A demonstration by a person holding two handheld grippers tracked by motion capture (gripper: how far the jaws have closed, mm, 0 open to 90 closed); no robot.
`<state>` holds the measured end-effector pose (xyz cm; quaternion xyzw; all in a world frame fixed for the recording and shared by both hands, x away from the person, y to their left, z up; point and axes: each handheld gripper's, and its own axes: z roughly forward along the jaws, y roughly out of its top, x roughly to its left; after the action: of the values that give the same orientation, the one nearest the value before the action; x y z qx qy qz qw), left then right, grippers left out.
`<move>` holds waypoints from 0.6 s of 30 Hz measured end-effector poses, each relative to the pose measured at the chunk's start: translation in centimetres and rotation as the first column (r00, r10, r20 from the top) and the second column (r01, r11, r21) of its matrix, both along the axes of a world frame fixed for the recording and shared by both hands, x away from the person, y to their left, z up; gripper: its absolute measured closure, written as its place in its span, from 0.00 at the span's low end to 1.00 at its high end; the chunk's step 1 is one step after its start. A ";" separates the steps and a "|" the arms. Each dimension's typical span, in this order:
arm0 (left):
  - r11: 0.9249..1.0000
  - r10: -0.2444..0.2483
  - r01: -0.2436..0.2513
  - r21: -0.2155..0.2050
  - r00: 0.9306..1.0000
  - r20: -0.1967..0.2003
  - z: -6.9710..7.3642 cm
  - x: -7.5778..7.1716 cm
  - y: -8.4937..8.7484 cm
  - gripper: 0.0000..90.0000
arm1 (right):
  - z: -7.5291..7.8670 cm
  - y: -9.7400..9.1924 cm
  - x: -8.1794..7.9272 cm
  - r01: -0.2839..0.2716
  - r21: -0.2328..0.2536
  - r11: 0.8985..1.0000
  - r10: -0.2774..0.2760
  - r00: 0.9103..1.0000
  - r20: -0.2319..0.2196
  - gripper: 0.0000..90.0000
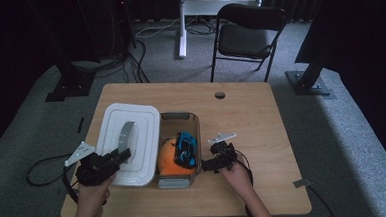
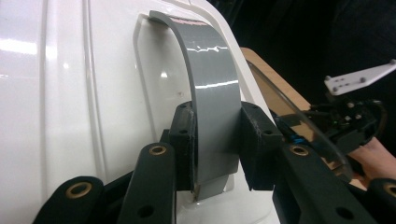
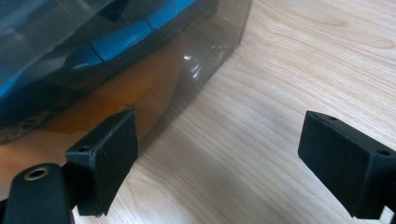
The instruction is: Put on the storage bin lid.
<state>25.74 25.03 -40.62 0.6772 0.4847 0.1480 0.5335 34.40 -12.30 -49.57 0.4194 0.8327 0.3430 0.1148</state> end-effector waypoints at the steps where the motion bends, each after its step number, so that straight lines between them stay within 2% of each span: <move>1: 1.000 -0.003 0.003 -0.001 1.000 0.001 0.0 0.0 -0.2 0.77 | 0.0 0.1 0.0 -0.002 0.001 1.000 0.002 1.000 0.002 0.13; 9: 0.999 -0.034 0.034 0.008 0.999 0.003 0.3 0.2 -1.2 0.77 | 0.0 1.6 -0.2 -0.018 -0.015 1.000 0.018 0.999 0.026 0.13; 18: 0.998 -0.067 0.067 -0.004 0.998 0.006 0.7 0.8 -1.9 0.77 | 0.0 3.2 -0.5 -0.029 -0.023 0.999 0.030 0.998 0.053 0.13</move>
<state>26.53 23.12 -39.95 0.6916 0.4603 0.1309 0.5410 33.95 -9.12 -49.59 0.3964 0.8392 0.3464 0.1368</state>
